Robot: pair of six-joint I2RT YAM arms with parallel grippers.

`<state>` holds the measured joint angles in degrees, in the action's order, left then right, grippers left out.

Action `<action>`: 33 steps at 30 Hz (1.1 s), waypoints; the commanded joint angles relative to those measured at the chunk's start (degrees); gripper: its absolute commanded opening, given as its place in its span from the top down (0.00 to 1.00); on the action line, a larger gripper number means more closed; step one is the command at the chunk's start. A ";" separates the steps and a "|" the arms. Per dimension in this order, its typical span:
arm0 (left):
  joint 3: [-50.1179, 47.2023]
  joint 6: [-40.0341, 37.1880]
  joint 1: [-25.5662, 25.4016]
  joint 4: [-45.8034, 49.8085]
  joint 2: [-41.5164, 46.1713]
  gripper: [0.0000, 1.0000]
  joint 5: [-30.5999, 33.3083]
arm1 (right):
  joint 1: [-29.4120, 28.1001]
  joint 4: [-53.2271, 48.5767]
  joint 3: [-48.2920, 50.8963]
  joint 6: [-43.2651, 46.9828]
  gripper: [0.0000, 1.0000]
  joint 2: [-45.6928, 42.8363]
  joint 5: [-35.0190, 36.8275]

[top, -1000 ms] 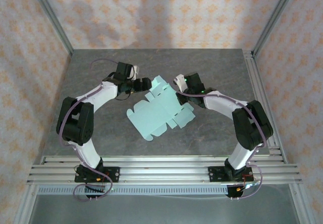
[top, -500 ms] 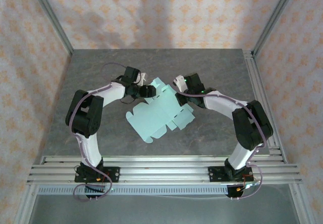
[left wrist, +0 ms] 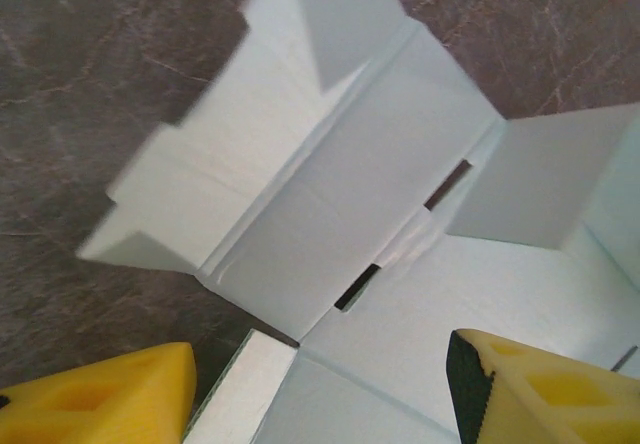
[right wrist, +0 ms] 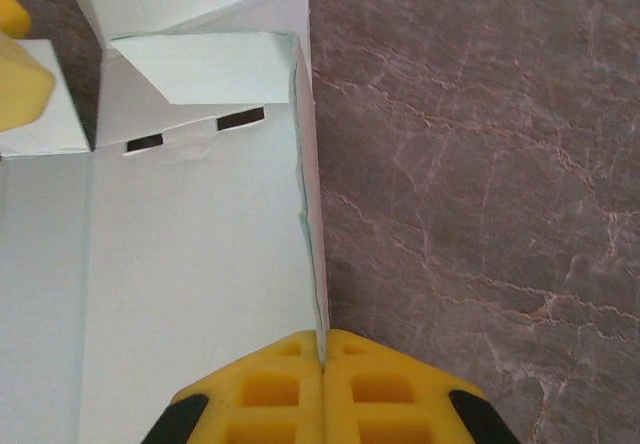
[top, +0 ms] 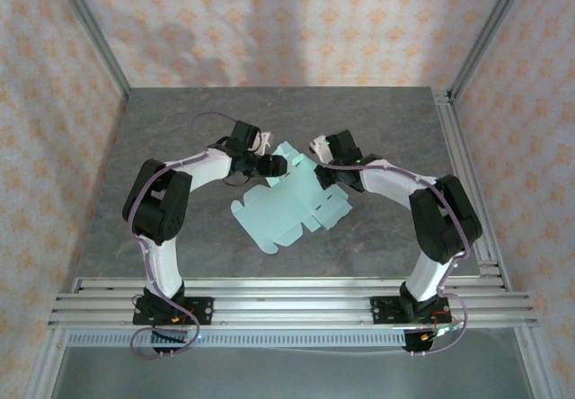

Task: Fold the paper box

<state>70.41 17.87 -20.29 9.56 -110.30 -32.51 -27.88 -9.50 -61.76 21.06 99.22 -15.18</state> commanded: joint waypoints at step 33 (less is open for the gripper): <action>-1.93 6.09 -6.40 -2.49 -5.51 0.36 0.32 | -0.07 0.50 -2.23 -0.58 1.00 1.57 4.60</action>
<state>71.42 22.72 -26.59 5.72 -115.00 -33.50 -27.68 -9.43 -62.72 20.43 100.90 -11.31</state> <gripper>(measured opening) 0.645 0.047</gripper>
